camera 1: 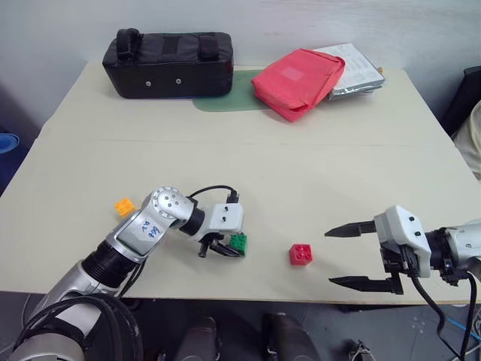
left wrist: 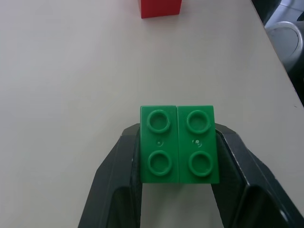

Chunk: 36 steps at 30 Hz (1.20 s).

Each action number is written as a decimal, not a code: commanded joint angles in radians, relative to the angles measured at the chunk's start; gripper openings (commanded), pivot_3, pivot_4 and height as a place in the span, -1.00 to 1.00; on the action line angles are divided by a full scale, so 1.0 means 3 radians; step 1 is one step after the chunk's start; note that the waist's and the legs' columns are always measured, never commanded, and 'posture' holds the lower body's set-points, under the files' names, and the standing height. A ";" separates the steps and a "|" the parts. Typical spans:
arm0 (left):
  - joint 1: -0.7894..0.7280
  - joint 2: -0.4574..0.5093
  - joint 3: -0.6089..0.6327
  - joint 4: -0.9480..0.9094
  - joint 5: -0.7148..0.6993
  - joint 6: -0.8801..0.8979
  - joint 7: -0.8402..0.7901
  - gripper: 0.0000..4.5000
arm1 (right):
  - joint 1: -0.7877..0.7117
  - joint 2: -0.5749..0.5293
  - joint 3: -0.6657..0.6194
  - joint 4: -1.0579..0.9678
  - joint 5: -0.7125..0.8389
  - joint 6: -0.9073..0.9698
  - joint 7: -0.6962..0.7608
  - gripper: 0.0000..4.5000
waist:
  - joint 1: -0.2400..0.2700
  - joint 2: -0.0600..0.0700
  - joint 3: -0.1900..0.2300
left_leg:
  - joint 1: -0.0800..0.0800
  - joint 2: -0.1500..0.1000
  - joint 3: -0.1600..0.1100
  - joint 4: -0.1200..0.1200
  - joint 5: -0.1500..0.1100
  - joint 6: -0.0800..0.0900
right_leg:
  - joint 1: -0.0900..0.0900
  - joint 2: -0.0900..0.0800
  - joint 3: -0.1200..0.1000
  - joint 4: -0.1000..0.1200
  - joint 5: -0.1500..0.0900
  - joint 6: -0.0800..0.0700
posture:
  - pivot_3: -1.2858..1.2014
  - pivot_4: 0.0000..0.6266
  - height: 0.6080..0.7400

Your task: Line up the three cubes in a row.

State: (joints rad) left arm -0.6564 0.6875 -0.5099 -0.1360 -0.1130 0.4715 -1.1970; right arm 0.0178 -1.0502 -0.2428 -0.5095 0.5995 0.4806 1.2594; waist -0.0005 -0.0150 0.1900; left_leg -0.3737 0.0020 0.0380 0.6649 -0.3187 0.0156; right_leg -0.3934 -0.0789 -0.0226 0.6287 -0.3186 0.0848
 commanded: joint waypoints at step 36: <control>0.0925 0.0985 0.2166 -0.0895 -0.1015 0.1383 -0.0113 0.99 | -0.1112 0.0226 0.0548 0.0657 -0.0012 -0.0156 0.0152 1.00 | -0.0034 0.0000 0.0000 | 0.0000 0.0001 -0.0001 -0.0002 0.0008 -0.0011 | -0.0003 -0.0002 0.0001 -0.0001 0.0000 0.0000 | 0.03 -0.52 1.00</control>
State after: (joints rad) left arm -0.4622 0.9542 -0.0162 -0.3540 -0.3647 0.8751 -1.2237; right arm -0.2658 -0.9981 -0.0813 -0.3273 0.5718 0.4330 1.2896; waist -0.0108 -0.0149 0.1901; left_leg -0.3737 0.0022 0.0377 0.6645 -0.3163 0.0123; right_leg -0.3942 -0.0797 -0.0222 0.6282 -0.3185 0.0849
